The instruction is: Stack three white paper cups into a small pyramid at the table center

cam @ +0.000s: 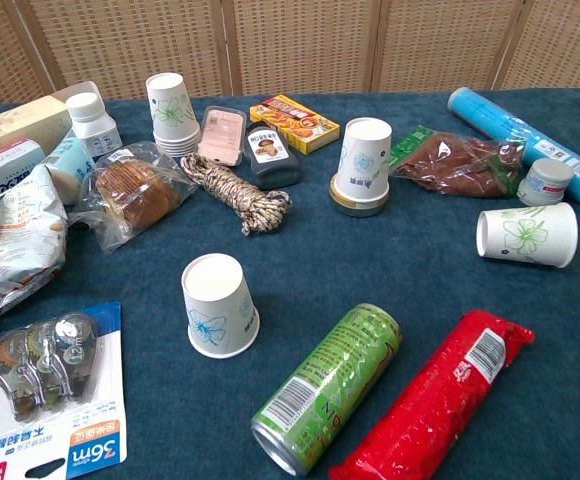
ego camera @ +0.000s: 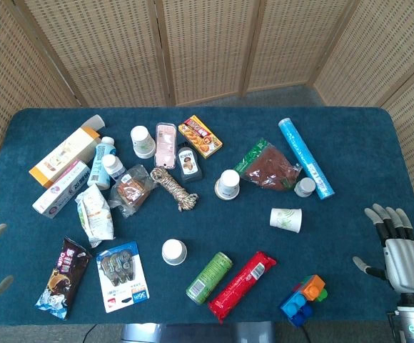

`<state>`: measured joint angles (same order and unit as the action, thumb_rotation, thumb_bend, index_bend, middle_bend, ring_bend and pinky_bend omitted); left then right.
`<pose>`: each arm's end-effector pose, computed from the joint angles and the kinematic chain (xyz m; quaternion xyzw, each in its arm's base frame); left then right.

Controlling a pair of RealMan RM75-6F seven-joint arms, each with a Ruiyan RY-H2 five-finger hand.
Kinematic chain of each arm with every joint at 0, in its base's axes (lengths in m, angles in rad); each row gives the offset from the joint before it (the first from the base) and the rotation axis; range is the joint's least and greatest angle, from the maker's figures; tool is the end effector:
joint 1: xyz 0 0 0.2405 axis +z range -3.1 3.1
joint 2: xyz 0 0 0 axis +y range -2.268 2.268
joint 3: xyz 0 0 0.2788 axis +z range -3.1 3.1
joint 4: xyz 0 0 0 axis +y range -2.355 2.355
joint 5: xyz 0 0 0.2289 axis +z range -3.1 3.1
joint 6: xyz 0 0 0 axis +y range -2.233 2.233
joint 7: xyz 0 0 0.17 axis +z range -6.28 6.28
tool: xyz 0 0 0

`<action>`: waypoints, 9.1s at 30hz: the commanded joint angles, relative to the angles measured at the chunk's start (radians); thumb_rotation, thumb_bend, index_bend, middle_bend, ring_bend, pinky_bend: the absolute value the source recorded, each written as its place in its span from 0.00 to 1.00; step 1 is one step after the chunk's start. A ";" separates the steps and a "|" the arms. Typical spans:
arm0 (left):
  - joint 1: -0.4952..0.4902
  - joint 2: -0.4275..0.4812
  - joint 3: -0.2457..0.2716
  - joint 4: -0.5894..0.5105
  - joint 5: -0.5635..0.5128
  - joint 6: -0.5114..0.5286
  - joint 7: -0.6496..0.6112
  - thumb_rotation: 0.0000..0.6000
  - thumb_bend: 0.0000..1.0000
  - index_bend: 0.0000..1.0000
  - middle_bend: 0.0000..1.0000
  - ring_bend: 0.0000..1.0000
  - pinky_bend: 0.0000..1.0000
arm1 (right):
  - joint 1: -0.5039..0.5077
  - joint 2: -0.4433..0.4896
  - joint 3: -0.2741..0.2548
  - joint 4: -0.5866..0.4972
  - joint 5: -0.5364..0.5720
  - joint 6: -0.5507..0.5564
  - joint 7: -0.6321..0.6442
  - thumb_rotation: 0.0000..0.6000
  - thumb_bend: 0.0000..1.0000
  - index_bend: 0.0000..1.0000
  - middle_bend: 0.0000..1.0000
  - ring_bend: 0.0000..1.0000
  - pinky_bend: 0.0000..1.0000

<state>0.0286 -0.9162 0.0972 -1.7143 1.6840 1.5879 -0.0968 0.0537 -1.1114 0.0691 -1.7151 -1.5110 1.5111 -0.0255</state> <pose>-0.3284 0.1373 0.1916 -0.6280 -0.4051 -0.3712 0.5511 -0.3178 -0.2028 0.1510 0.5717 -0.4018 0.4166 0.5816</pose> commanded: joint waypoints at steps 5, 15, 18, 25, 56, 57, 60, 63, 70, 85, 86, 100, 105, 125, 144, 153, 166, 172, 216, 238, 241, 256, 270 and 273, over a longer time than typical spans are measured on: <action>-0.002 -0.006 0.000 0.002 -0.002 -0.011 0.007 1.00 0.27 0.00 0.00 0.00 0.00 | 0.001 -0.004 -0.005 0.002 -0.005 -0.004 -0.010 1.00 0.12 0.13 0.07 0.00 0.00; -0.001 0.002 -0.006 0.001 -0.006 -0.001 -0.021 1.00 0.27 0.00 0.00 0.00 0.00 | 0.014 0.003 -0.033 -0.048 -0.083 -0.011 -0.043 1.00 0.12 0.13 0.07 0.00 0.00; 0.001 0.005 -0.008 0.002 -0.007 0.005 -0.031 1.00 0.27 0.00 0.00 0.00 0.00 | 0.036 0.017 -0.033 -0.088 -0.095 -0.044 -0.098 1.00 0.12 0.13 0.07 0.00 0.00; -0.001 0.008 -0.005 0.001 -0.001 0.000 -0.038 1.00 0.27 0.00 0.00 0.00 0.00 | 0.121 0.021 -0.019 -0.236 -0.104 -0.171 -0.301 1.00 0.11 0.12 0.05 0.00 0.00; -0.021 0.004 -0.029 0.012 -0.082 -0.066 -0.065 1.00 0.27 0.00 0.00 0.00 0.00 | 0.458 -0.293 0.085 -0.143 0.418 -0.462 -0.722 1.00 0.11 0.11 0.03 0.00 0.00; -0.022 0.003 -0.030 0.011 -0.085 -0.069 -0.061 1.00 0.27 0.00 0.00 0.00 0.00 | 0.465 -0.298 0.086 -0.131 0.430 -0.464 -0.722 1.00 0.11 0.11 0.03 0.00 0.00; -0.025 -0.001 -0.033 0.008 -0.091 -0.074 -0.053 1.00 0.27 0.00 0.00 0.00 0.00 | 0.481 -0.313 0.085 -0.102 0.456 -0.468 -0.716 1.00 0.12 0.11 0.02 0.00 0.00; -0.027 -0.005 -0.034 0.007 -0.096 -0.082 -0.044 1.00 0.27 0.00 0.00 0.00 0.00 | 0.498 -0.334 0.085 -0.053 0.470 -0.474 -0.705 1.00 0.11 0.11 0.02 0.00 0.00; -0.029 -0.010 -0.038 0.006 -0.106 -0.087 -0.037 1.00 0.27 0.00 0.00 0.00 0.00 | 0.521 -0.367 0.071 0.065 0.494 -0.494 -0.666 1.00 0.11 0.13 0.03 0.00 0.00; -0.030 -0.017 -0.037 0.004 -0.108 -0.095 -0.022 1.00 0.27 0.00 0.00 0.00 0.00 | 0.526 -0.334 0.055 0.140 0.525 -0.500 -0.587 1.00 0.10 0.20 0.04 0.00 0.00; -0.030 -0.017 -0.037 0.003 -0.107 -0.094 -0.021 1.00 0.27 0.00 0.00 0.00 0.00 | 0.527 -0.333 0.054 0.141 0.528 -0.501 -0.586 1.00 0.10 0.21 0.04 0.00 0.00; -0.028 -0.017 -0.036 0.003 -0.104 -0.092 -0.023 1.00 0.27 0.00 0.00 0.00 0.00 | 0.546 -0.394 0.050 0.184 0.556 -0.452 -0.627 1.00 0.17 0.33 0.09 0.00 0.00; -0.028 -0.016 -0.036 0.003 -0.103 -0.091 -0.026 1.00 0.27 0.00 0.00 0.00 0.00 | 0.541 -0.403 0.043 0.200 0.557 -0.443 -0.621 1.00 0.22 0.37 0.11 0.00 0.00; -0.028 -0.023 -0.029 -0.001 -0.091 -0.093 -0.014 1.00 0.27 0.00 0.00 0.00 0.00 | 0.441 -0.356 0.079 0.180 0.281 -0.347 -0.060 1.00 0.28 0.43 0.18 0.00 0.00; -0.028 -0.021 -0.022 -0.007 -0.077 -0.092 -0.020 1.00 0.27 0.00 0.00 0.00 0.00 | 0.412 -0.497 0.123 0.325 0.193 -0.346 0.446 1.00 0.28 0.43 0.18 0.00 0.00; -0.029 -0.019 -0.024 -0.006 -0.083 -0.092 -0.023 1.00 0.27 0.00 0.00 0.00 0.00 | 0.438 -0.537 0.152 0.381 0.184 -0.355 0.446 1.00 0.28 0.43 0.18 0.00 0.00; -0.031 -0.026 -0.022 -0.007 -0.083 -0.101 -0.007 1.00 0.27 0.00 0.00 0.00 0.00 | 0.459 -0.482 0.185 0.341 0.190 -0.377 0.416 1.00 0.28 0.43 0.18 0.00 0.00; -0.031 -0.027 -0.022 -0.006 -0.085 -0.101 -0.004 1.00 0.27 0.00 0.00 0.00 0.00 | 0.491 -0.484 0.205 0.381 0.212 -0.433 0.447 1.00 0.28 0.44 0.18 0.00 0.00; -0.032 -0.043 -0.016 -0.019 -0.083 -0.109 0.031 1.00 0.27 0.00 0.00 0.00 0.00 | 0.472 -0.558 0.127 0.650 0.154 -0.511 0.773 1.00 0.23 0.38 0.13 0.00 0.00; -0.031 -0.045 -0.013 -0.021 -0.077 -0.108 0.039 1.00 0.27 0.00 0.00 0.00 0.00 | 0.443 -0.539 0.079 0.716 0.077 -0.442 0.881 1.00 0.43 0.27 0.09 0.00 0.00; -0.031 -0.045 -0.013 -0.021 -0.078 -0.108 0.039 1.00 0.27 0.00 0.00 0.00 0.00 | 0.441 -0.540 0.071 0.729 0.066 -0.435 0.894 1.00 0.45 0.24 0.08 0.00 0.00; -0.031 -0.044 -0.012 -0.021 -0.073 -0.105 0.033 1.00 0.27 0.00 0.00 0.00 0.00 | 0.433 -0.540 0.051 0.762 0.045 -0.409 0.936 1.00 0.47 0.11 0.06 0.00 0.00; -0.033 -0.047 -0.010 -0.022 -0.073 -0.111 0.042 1.00 0.27 0.00 0.00 0.00 0.00 | 0.440 -0.433 0.053 0.660 0.016 -0.367 0.824 0.89 0.46 0.08 0.03 0.00 0.00; -0.034 -0.047 -0.010 -0.023 -0.073 -0.112 0.042 1.00 0.27 0.00 0.00 0.00 0.00 | 0.440 -0.404 0.057 0.629 0.013 -0.355 0.779 0.88 0.46 0.08 0.03 0.00 0.00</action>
<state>-0.0051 -0.9628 0.0870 -1.7370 1.6113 1.4762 -0.0545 0.4909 -1.5403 0.1232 -1.0611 -1.4925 1.1457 0.7840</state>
